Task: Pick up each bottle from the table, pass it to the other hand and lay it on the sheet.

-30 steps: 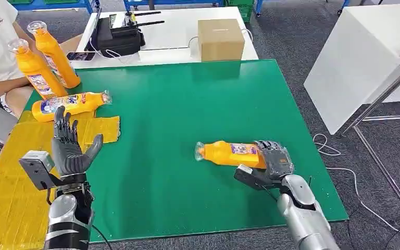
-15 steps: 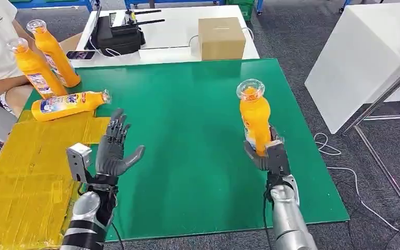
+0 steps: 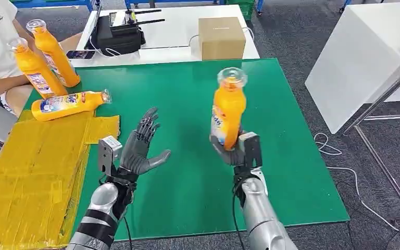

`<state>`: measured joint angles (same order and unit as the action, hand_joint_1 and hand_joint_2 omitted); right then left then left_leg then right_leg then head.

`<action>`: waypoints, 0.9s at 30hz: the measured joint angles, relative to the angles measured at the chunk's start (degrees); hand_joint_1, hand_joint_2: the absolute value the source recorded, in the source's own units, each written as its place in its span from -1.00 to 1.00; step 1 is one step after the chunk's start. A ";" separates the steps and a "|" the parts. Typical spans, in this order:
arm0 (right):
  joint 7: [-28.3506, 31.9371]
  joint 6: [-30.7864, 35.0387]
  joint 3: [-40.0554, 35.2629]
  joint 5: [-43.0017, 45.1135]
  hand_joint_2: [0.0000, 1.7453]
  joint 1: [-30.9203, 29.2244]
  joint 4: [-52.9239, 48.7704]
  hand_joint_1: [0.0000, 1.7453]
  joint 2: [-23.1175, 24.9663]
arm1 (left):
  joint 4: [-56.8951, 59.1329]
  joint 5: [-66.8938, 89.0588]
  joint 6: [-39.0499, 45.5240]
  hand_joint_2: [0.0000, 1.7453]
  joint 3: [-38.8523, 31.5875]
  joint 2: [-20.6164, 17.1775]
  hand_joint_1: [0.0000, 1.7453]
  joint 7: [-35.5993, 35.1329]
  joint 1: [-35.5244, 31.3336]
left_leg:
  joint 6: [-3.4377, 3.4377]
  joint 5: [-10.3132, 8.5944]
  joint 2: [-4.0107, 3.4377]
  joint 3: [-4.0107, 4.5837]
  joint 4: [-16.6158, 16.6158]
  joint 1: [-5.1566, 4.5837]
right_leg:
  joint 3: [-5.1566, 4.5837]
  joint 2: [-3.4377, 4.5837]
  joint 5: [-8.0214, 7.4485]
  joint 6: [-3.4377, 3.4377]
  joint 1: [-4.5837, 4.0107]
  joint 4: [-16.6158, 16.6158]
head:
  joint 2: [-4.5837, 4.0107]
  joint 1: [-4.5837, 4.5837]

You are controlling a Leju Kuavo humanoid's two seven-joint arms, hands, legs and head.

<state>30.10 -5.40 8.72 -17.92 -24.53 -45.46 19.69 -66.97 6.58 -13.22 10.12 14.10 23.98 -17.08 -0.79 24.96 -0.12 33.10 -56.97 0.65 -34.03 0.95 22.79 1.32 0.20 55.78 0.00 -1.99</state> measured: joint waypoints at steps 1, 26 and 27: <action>0.07 0.09 -0.57 -0.06 1.00 -0.14 0.48 1.00 0.26 | 0.15 0.00 0.00 1.00 0.22 0.00 -1.00 0.00 -0.11 | 0.00 0.00 0.00 0.01 0.00 0.00 | 0.00 -0.04 0.01 0.00 0.00 0.00 | 0.00 0.02; -3.98 11.12 -29.48 10.40 1.00 -2.25 7.28 1.00 2.07 | 3.04 -1.53 0.55 1.00 1.59 0.02 -1.00 -0.81 -2.80 | 0.00 -0.02 0.05 0.12 0.01 0.02 | -0.10 -0.11 0.02 -0.01 -0.04 0.02 | 0.00 0.02; -4.44 11.70 -33.14 10.82 1.00 -2.24 7.41 1.00 2.07 | 3.17 -1.57 0.74 1.00 1.59 0.02 -1.00 -0.83 -2.91 | 0.00 -0.01 0.05 0.12 0.01 0.02 | -0.11 -0.11 0.02 -0.01 -0.04 0.02 | 0.00 0.02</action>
<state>25.66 6.30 -24.43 -7.10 -26.78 -38.05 21.77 -63.80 5.01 -12.48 11.72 14.12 23.15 -19.99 -0.79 24.94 -0.07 33.22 -56.96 0.68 -34.14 0.83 22.81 1.31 0.16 55.80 0.00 -1.97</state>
